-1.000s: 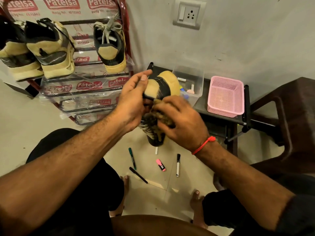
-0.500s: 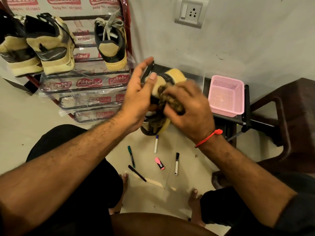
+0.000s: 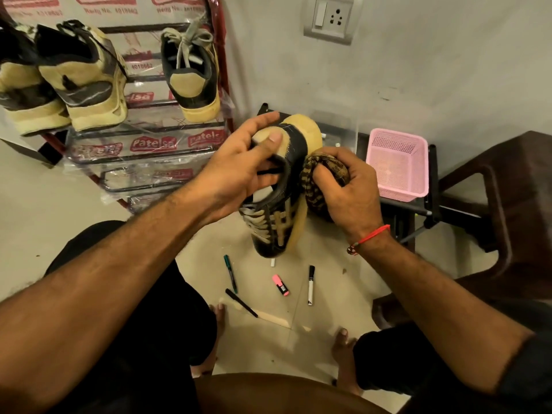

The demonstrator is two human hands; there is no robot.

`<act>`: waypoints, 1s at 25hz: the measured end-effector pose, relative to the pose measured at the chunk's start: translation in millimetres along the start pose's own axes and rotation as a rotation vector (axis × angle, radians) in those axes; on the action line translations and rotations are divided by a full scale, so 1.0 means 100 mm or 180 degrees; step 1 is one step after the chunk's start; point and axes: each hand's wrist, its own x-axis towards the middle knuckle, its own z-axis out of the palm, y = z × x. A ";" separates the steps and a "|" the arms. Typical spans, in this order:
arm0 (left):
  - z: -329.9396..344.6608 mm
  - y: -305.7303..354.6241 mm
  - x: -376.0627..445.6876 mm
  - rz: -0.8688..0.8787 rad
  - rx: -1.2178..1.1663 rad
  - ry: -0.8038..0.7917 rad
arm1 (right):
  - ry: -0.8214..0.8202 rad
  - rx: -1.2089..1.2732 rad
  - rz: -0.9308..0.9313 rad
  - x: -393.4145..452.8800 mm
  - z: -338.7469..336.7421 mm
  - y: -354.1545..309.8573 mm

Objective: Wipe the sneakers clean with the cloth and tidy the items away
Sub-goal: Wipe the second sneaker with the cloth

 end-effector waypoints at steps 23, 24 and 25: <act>-0.06 -0.11 0.13 0.0834 0.1257 0.0427 | -0.0031 -0.0200 -0.0410 0.14 -0.09 0.01; -0.03 -0.11 0.13 0.0727 0.0930 0.0519 | -0.0075 -0.0353 -0.0538 0.10 -0.08 -0.03; -0.02 -0.10 0.13 0.0635 0.0673 0.0661 | -0.0196 -0.0469 -0.0677 0.04 -0.06 -0.07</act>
